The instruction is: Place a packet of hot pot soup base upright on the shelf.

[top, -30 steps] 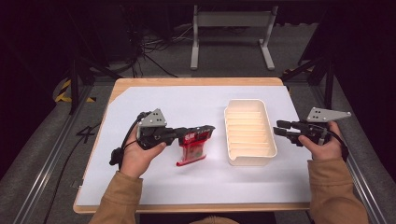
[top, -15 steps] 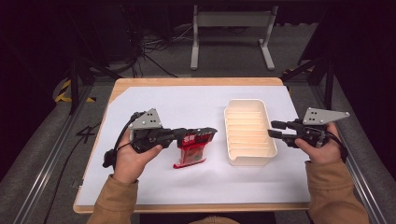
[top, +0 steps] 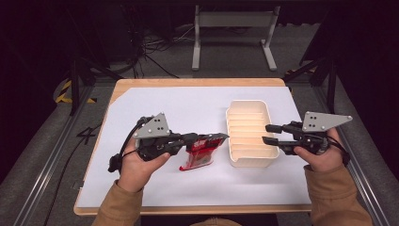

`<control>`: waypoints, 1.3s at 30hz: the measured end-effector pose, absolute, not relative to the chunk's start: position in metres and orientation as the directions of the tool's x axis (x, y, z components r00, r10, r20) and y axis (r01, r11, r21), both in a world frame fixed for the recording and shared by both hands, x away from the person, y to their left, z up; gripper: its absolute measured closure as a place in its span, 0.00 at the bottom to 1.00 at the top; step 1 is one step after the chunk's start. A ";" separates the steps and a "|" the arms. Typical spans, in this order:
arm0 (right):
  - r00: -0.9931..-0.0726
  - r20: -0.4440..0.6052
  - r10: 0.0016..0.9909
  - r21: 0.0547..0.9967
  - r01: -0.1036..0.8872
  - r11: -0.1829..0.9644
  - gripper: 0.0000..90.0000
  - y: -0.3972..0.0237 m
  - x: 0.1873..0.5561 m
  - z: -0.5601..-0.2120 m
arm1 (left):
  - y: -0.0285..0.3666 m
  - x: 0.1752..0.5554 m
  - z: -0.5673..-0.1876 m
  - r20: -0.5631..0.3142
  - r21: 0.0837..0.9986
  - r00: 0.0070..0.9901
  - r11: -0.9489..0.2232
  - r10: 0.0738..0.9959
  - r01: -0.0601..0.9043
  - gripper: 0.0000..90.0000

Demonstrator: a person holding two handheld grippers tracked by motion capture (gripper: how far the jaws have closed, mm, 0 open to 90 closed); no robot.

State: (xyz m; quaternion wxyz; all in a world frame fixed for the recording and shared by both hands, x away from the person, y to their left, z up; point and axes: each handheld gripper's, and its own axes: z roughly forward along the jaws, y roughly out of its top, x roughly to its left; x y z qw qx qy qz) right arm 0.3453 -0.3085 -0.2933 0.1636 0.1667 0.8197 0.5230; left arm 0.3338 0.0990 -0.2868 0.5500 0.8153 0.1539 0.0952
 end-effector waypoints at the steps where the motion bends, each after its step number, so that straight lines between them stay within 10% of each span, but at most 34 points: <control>1: -0.896 -0.092 0.434 0.913 0.098 0.395 0.65 -0.305 0.344 -0.292 | 0.097 0.333 -0.286 -0.013 0.927 0.937 -0.348 0.350 0.142 1.00; 39: -0.972 -0.033 0.233 0.927 0.057 0.371 0.81 -0.244 0.337 -0.314 | 0.065 0.317 -0.290 0.007 0.944 0.965 -0.320 0.262 0.080 1.00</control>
